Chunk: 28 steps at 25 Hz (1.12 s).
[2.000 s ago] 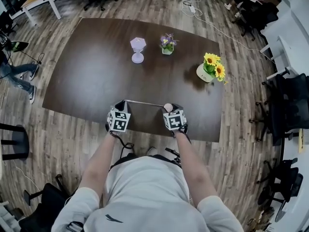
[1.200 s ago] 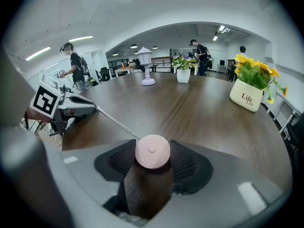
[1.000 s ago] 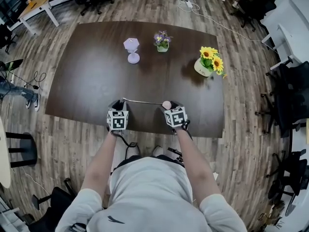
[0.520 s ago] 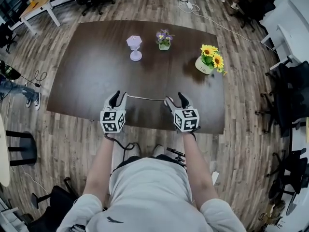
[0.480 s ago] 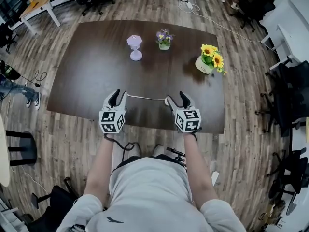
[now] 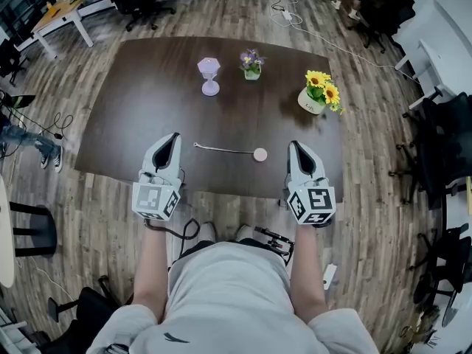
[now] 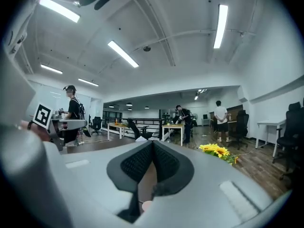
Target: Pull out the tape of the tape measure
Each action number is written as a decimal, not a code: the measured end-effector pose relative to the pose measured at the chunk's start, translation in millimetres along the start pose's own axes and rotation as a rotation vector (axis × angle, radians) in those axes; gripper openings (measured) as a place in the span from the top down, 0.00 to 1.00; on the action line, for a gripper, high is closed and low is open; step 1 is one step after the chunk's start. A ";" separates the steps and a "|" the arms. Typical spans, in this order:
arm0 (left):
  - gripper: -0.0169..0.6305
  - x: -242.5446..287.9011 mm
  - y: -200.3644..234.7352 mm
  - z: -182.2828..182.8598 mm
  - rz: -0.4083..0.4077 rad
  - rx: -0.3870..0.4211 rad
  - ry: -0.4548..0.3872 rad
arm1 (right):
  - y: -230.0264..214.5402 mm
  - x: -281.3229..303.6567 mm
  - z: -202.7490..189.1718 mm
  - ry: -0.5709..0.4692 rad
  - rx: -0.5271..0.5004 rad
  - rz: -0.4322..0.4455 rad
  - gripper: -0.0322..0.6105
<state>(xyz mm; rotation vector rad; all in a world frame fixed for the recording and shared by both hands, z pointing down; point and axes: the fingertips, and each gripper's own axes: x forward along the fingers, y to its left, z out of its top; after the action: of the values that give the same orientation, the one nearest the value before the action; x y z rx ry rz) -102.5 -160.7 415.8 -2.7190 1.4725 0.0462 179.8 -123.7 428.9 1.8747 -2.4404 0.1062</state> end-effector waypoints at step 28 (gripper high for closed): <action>0.96 -5.0 8.3 -4.5 0.046 -0.031 0.004 | -2.1 -5.0 -6.2 0.057 0.002 -0.058 0.95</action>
<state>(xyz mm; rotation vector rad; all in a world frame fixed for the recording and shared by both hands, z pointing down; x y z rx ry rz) -112.2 -161.3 420.3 -2.7107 1.5485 0.0665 183.2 -118.8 434.6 1.9135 -2.3484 0.1573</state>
